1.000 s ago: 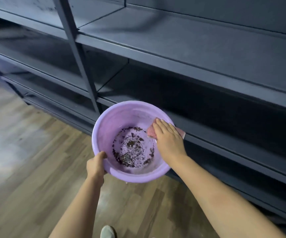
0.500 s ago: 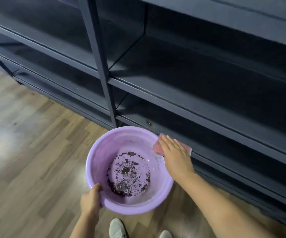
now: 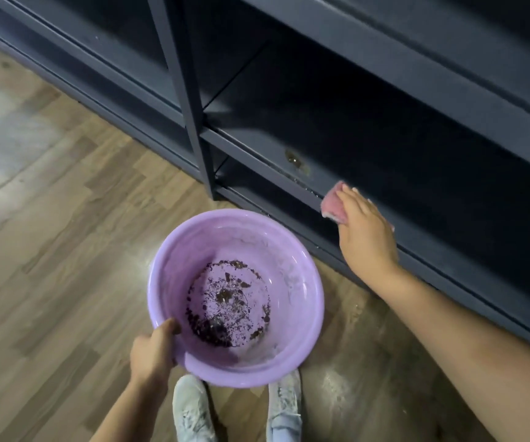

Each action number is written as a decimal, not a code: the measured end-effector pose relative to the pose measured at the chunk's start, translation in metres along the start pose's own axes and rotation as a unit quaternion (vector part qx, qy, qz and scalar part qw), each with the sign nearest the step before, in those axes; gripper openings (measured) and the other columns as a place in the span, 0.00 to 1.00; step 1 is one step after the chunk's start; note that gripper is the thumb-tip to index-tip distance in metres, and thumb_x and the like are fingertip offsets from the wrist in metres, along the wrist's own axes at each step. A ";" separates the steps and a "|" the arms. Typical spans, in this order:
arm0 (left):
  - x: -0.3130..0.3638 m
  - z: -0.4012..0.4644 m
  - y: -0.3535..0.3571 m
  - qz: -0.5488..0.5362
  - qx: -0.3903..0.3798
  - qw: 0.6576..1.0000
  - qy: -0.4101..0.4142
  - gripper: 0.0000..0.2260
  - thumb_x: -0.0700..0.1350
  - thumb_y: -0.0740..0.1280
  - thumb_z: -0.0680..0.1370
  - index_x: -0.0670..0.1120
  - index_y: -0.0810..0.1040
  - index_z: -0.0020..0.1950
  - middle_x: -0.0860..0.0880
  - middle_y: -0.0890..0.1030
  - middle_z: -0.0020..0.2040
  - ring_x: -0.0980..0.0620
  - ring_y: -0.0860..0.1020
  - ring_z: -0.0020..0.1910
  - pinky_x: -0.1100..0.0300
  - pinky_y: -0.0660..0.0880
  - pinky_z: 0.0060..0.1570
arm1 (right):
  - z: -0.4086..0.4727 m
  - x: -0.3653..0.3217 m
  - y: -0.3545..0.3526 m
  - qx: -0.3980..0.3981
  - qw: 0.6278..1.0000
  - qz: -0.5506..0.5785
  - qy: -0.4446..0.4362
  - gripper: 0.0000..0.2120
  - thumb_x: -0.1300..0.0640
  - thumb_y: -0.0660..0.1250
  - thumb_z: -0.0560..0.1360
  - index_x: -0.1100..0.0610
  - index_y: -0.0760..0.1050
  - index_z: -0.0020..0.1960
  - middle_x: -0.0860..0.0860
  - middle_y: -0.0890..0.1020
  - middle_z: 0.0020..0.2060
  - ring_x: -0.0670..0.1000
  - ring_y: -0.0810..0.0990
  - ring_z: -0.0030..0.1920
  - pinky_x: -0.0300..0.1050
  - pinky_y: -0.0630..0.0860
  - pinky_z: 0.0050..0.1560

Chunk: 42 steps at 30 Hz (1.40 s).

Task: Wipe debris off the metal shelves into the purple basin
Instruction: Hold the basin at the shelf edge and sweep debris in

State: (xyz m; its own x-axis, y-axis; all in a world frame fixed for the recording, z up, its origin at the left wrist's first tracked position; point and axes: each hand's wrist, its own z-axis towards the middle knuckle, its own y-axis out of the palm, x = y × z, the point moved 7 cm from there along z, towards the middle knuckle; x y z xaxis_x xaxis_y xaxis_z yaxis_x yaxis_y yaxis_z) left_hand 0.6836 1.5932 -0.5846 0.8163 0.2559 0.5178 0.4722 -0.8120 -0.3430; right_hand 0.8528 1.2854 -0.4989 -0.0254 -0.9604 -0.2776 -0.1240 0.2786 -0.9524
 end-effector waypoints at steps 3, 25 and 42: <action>-0.002 0.022 0.028 -0.016 0.002 1.000 0.003 0.07 0.38 0.68 0.68 0.37 0.72 0.34 0.42 0.73 0.35 0.47 0.69 0.33 0.52 0.70 0.38 | 0.024 0.027 0.015 0.014 1.000 0.005 0.020 0.24 0.66 0.56 0.79 0.57 0.59 0.75 0.50 0.62 0.74 0.49 0.58 0.75 0.45 0.53 0.74; 0.053 0.074 0.125 -0.077 -0.042 0.996 -0.006 0.09 0.32 0.61 0.74 0.39 0.71 0.35 0.46 0.72 0.26 0.50 0.70 0.26 0.69 0.67 0.17 | 0.166 0.039 0.071 0.004 0.998 0.037 0.047 0.26 0.49 0.55 0.81 0.55 0.55 0.76 0.53 0.56 0.76 0.53 0.53 0.76 0.53 0.49 0.75; 0.068 0.073 0.142 -0.093 -0.054 0.994 -0.028 0.07 0.32 0.60 0.74 0.39 0.71 0.37 0.44 0.72 0.33 0.49 0.70 0.29 0.69 0.70 0.18 | 0.122 -0.081 0.109 -0.106 0.972 0.121 -0.174 0.26 0.65 0.60 0.78 0.56 0.61 0.74 0.53 0.64 0.73 0.53 0.60 0.74 0.45 0.49 0.75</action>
State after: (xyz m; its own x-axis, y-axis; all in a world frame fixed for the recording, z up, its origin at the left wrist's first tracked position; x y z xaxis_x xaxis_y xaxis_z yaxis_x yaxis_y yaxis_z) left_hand 0.8303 1.5334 -0.6557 0.7373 0.4322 0.5193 0.5799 -0.7992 -0.1582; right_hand 0.9624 1.3950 -0.5956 0.2522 -0.7951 -0.5515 -0.3584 0.4526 -0.8165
